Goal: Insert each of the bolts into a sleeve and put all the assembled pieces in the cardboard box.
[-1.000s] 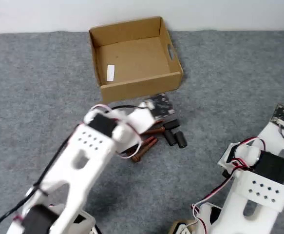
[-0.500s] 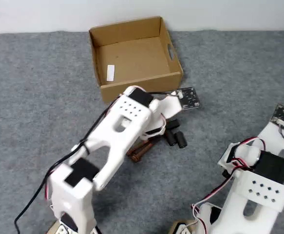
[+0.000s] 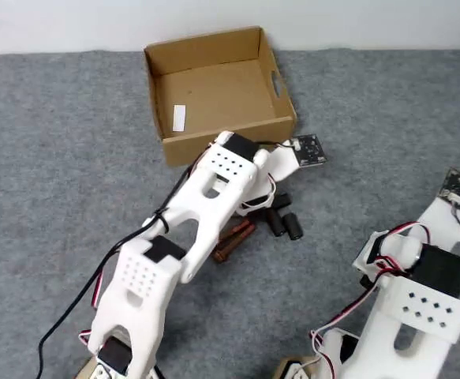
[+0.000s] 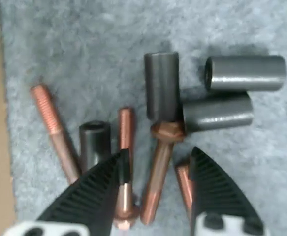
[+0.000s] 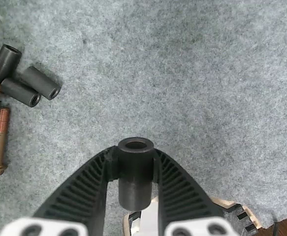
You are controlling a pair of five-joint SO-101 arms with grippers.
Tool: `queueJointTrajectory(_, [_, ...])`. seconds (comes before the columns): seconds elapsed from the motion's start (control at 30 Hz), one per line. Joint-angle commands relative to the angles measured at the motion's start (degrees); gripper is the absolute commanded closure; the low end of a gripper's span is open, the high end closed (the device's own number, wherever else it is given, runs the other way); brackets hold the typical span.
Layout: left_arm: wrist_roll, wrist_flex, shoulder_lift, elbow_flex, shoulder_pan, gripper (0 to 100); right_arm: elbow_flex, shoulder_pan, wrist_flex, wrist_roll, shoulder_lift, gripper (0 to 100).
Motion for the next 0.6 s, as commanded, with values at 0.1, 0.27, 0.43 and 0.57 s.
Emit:
queueJointTrajectory(0.1, [-0.97,0.53,4.04,-5.58,0.26,84,-0.35,0.84,0.92,-0.53,-0.84,99.0])
queueJointTrajectory(0.27, [-0.70,0.53,5.63,-5.67,0.35,93,-0.35,0.84,0.84,-0.53,-0.84,99.0])
queueJointTrajectory(0.43, [-0.70,3.43,5.19,-6.46,0.79,97,-0.35,0.84,0.75,-0.53,-0.84,99.0])
queueJointTrajectory(0.57, [-0.70,10.81,5.10,-12.79,2.11,99,-0.35,0.75,0.92,-0.53,-0.84,99.0])
